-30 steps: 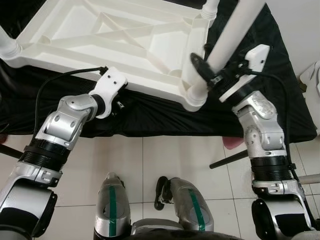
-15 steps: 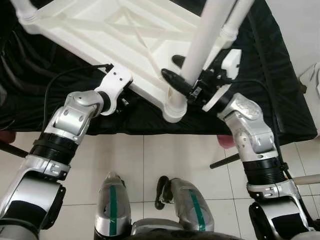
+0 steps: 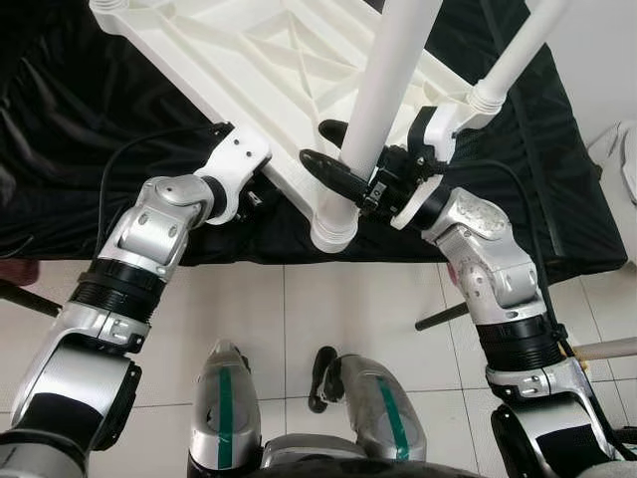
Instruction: Building children table
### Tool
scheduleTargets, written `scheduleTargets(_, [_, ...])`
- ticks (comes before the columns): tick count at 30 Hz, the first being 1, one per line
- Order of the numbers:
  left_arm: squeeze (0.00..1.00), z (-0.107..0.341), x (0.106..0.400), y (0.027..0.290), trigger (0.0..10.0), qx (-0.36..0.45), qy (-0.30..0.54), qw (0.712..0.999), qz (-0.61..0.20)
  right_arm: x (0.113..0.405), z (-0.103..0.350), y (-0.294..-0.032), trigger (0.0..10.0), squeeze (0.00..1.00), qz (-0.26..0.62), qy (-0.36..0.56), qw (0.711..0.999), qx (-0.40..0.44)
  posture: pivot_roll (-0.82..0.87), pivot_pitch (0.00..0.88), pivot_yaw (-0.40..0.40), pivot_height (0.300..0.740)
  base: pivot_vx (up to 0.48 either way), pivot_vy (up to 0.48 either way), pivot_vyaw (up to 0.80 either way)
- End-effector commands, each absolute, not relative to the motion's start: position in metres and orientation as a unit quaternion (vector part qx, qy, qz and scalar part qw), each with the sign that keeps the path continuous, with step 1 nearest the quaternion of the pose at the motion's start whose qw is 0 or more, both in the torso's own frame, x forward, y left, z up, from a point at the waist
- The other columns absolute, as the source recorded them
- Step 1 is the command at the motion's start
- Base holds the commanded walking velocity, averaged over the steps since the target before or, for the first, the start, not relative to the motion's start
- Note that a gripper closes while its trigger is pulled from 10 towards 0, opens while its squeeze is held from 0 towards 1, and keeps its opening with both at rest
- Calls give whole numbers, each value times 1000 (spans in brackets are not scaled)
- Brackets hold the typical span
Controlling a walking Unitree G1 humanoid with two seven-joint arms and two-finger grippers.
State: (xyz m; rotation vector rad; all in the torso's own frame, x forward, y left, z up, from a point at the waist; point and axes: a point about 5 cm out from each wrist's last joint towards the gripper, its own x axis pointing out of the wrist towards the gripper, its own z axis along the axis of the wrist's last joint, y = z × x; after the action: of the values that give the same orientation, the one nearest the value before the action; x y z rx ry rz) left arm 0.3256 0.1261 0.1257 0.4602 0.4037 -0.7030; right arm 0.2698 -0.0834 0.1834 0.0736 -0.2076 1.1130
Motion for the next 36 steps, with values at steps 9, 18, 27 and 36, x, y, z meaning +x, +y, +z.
scheduleTargets(9, [0,147,334,123,10000,255,129,913,-291,246,161,-57,10000,0,631,-30,772,75,112,62,-93,740,0,0,0])
scheduleTargets(18, [0,145,331,132,10000,274,134,906,-295,245,157,-69,10000,0,633,-14,771,67,115,62,-97,740,0,0,0])
scheduleTargets(27, [0,142,329,133,10000,277,137,905,-293,250,155,-76,10000,757,615,-14,786,63,117,56,-95,740,0,0,0])
scheduleTargets(36, [0,143,331,139,10000,274,144,913,-265,268,163,-89,10000,1000,550,-44,830,77,121,58,-98,740,0,0,0])
